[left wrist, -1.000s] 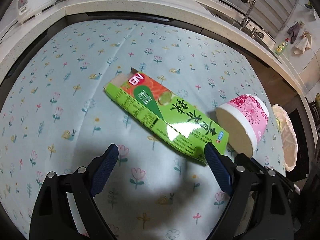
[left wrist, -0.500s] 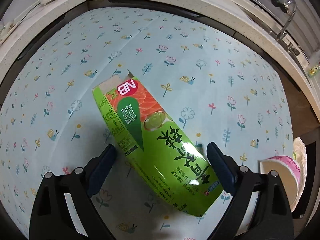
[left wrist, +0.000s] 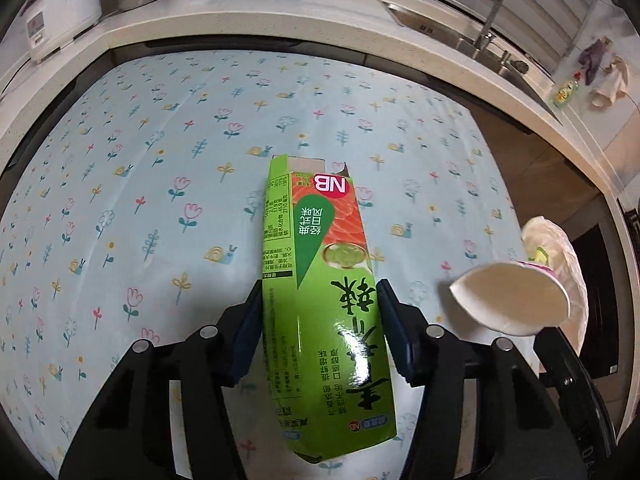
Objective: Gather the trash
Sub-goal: 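Grasp the green tea carton with the left tool while the right tool grasps the pink cup, then carry the green carton and pink cup over the trash bin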
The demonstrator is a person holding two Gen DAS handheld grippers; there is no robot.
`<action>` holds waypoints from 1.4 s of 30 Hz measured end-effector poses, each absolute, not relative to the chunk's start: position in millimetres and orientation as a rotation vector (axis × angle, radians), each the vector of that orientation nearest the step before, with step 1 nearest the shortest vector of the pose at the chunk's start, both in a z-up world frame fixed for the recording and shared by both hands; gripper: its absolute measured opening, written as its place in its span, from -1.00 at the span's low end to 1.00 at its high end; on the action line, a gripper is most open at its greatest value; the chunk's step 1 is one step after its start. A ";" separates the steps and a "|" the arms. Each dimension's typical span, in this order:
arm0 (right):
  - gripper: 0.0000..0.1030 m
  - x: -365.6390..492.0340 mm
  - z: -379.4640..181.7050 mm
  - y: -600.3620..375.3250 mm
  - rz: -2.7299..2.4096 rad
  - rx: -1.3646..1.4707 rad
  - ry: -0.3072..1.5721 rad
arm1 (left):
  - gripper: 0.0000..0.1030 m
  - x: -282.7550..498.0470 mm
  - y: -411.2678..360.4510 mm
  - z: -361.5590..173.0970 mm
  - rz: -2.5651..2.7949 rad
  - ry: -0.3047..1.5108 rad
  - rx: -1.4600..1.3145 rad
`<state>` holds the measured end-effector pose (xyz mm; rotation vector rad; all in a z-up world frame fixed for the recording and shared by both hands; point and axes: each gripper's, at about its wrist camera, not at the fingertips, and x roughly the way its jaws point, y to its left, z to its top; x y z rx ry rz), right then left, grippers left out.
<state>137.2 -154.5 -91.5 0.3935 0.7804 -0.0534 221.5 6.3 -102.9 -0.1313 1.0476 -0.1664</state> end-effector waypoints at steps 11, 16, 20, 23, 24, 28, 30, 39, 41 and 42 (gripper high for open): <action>-0.99 105.7 -66.2 -208.3 -0.129 0.426 0.702 | 0.02 182.7 -67.1 -61.9 -0.319 0.977 -0.052; -0.98 98.0 -71.4 -228.1 -0.159 0.440 0.707 | 0.02 171.4 -88.3 -56.3 -0.350 0.965 -0.027; -0.97 95.0 -89.0 -236.9 -0.150 0.464 0.767 | 0.02 166.4 -94.1 -58.6 -0.346 0.963 -0.009; -0.61 87.1 -94.5 -235.6 -0.170 0.449 0.767 | 0.02 165.2 -93.9 -60.5 -0.345 0.969 -0.010; -0.47 84.2 -95.0 -234.2 -0.168 0.440 0.765 | 0.02 164.3 -93.0 -60.7 -0.345 0.967 -0.007; -0.12 77.2 -95.6 -224.8 -0.155 0.406 0.761 | 0.02 162.7 -87.4 -63.0 -0.330 0.966 -0.004; 0.03 79.4 -101.1 -217.1 -0.149 0.389 0.779 | 0.02 163.1 -83.9 -63.9 -0.326 0.972 -0.014; -0.05 97.3 -131.7 -219.6 -0.213 0.370 0.838 | 0.02 165.2 -73.2 -71.1 -0.307 0.987 -0.014; -0.47 99.7 -133.3 -227.4 -0.224 0.388 0.844 | 0.02 166.0 -74.0 -71.0 -0.309 0.986 -0.011; -0.61 100.2 -133.7 -231.4 -0.228 0.398 0.846 | 0.02 166.2 -75.1 -70.6 -0.314 0.985 -0.009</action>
